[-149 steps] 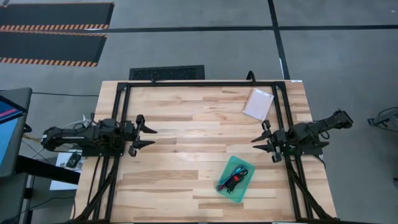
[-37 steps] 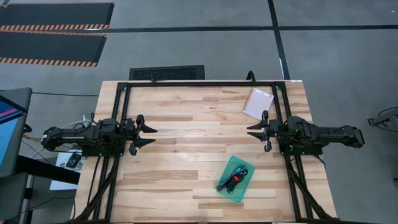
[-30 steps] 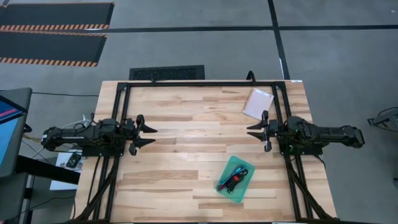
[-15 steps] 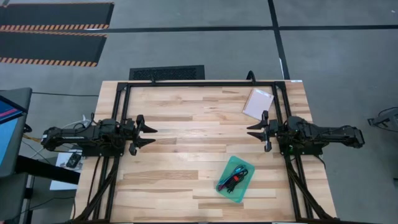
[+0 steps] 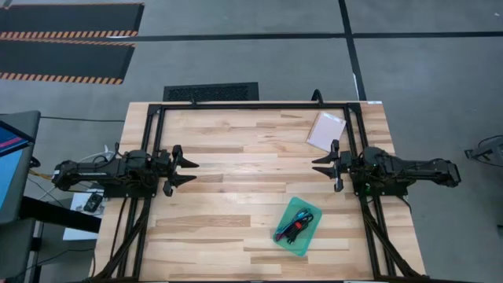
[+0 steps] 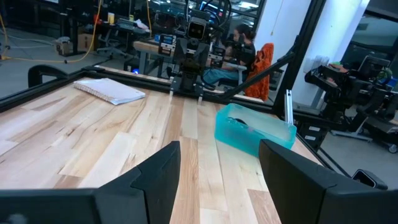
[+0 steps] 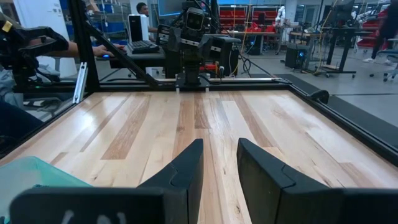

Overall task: Pick and place USB-C Cables
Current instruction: Return to Home Position

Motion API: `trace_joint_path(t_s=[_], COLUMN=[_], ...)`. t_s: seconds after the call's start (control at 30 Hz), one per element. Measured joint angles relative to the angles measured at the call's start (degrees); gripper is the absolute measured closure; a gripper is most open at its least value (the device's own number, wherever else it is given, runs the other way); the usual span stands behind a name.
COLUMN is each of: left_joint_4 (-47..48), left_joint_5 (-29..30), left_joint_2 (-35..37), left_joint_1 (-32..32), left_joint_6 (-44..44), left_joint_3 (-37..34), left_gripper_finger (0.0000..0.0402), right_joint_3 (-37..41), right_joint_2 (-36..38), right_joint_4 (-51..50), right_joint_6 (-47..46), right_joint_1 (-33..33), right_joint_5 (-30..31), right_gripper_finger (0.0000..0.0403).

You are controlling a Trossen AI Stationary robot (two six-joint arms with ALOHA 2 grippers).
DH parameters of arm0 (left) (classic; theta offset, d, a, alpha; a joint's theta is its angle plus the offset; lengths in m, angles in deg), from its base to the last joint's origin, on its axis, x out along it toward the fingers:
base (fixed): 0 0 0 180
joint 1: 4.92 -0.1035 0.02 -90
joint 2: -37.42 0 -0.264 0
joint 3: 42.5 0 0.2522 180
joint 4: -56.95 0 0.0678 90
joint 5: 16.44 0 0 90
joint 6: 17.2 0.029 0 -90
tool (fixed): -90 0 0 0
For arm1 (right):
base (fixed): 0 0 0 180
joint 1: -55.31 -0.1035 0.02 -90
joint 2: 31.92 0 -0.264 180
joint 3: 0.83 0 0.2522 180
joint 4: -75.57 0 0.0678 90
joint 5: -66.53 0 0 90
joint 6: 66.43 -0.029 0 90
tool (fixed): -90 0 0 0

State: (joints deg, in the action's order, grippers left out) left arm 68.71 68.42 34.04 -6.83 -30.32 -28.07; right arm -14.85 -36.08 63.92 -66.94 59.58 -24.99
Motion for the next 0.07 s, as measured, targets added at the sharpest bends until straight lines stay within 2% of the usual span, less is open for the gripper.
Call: trace_joint_path(t_s=[0.07], left_joint_4=[0.0], left_joint_5=[0.0], left_joint_2=[0.0], left_joint_1=[0.02], left_joint_6=[0.0], left_joint_3=[0.0], left_gripper_finger=[0.0194], right_joint_3=[-0.01], right_joint_2=[0.0], right_joint_4=[0.0], right_joint_6=[-0.01], right_joint_1=[0.0], right_joint_5=[0.0], right_gripper_finger=[0.028])
